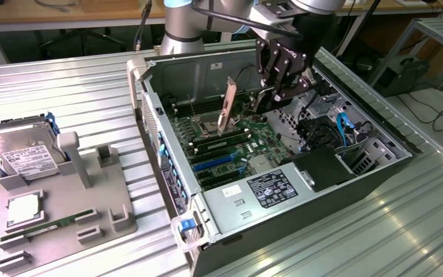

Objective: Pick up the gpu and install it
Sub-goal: 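Insert the gpu into the slot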

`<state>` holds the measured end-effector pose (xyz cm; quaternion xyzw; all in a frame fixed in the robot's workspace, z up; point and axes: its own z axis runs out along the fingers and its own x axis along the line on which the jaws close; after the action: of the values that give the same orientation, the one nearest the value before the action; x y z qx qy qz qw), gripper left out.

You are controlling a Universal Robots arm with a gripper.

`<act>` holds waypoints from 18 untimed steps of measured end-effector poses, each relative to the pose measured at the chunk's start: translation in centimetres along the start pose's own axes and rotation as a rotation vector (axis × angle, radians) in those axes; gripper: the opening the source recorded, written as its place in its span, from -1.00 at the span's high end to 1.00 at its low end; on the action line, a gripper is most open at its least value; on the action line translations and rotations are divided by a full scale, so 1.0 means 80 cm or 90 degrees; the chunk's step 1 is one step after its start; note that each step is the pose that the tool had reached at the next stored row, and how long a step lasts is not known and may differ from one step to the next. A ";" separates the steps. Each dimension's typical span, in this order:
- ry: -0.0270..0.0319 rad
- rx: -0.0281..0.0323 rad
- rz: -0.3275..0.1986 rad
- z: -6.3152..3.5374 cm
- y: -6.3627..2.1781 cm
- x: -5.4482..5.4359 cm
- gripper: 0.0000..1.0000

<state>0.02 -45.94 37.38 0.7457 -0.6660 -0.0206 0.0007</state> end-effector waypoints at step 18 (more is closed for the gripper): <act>0.0055 -0.0010 0.002 0.026 0.000 0.000 0.45</act>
<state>-0.03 -45.91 35.33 0.7447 -0.6671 -0.0179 0.0043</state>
